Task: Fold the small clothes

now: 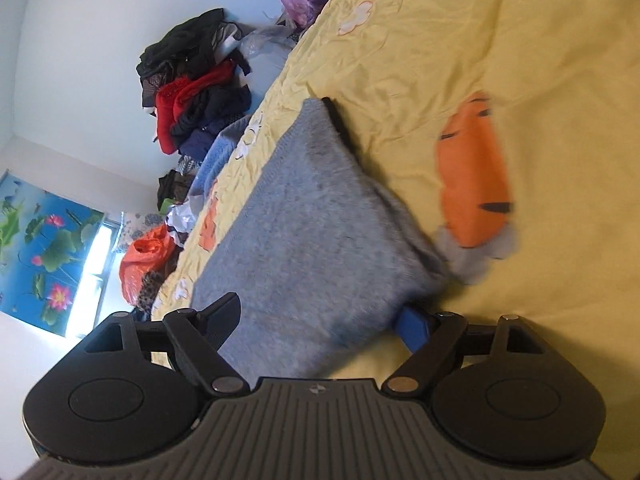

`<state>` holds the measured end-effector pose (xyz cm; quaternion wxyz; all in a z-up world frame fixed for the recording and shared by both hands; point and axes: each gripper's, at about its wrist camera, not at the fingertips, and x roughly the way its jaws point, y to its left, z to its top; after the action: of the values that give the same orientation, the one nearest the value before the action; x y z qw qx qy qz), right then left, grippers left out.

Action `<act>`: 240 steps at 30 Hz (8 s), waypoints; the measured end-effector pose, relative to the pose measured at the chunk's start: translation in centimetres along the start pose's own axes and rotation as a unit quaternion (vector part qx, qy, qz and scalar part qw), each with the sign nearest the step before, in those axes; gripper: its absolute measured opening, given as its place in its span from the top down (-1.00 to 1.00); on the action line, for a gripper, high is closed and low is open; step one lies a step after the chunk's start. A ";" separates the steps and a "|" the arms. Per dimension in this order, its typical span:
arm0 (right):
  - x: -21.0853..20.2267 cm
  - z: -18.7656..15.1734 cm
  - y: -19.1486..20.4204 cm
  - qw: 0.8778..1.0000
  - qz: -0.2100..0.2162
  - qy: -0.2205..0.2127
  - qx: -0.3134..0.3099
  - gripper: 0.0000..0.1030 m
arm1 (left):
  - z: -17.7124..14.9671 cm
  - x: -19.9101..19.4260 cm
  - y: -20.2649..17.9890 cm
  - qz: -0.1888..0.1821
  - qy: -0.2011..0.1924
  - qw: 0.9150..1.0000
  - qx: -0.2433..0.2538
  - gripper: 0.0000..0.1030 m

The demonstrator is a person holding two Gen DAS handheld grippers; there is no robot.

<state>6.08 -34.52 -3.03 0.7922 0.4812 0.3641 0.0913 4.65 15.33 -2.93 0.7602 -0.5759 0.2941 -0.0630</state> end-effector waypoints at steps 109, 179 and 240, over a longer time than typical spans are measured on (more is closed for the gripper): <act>5.5 -2.4 8.9 0.915 -0.132 -0.074 -0.374 -0.02 | -5.5 7.8 -8.4 0.297 -0.030 0.802 0.518 -0.80; 4.2 -10.2 9.3 0.863 -0.136 -0.047 -0.484 -0.90 | -8.3 -7.9 -2.0 0.233 -0.014 0.935 0.265 0.89; 0.4 5.7 1.6 0.961 -0.030 0.102 -0.254 -0.58 | -9.6 11.1 -9.0 0.060 0.175 0.949 0.257 -0.71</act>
<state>10.50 -37.43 -0.38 0.8492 0.2413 0.4222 0.2060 10.95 -0.50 -0.45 0.8213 -0.3223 0.4303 -0.1907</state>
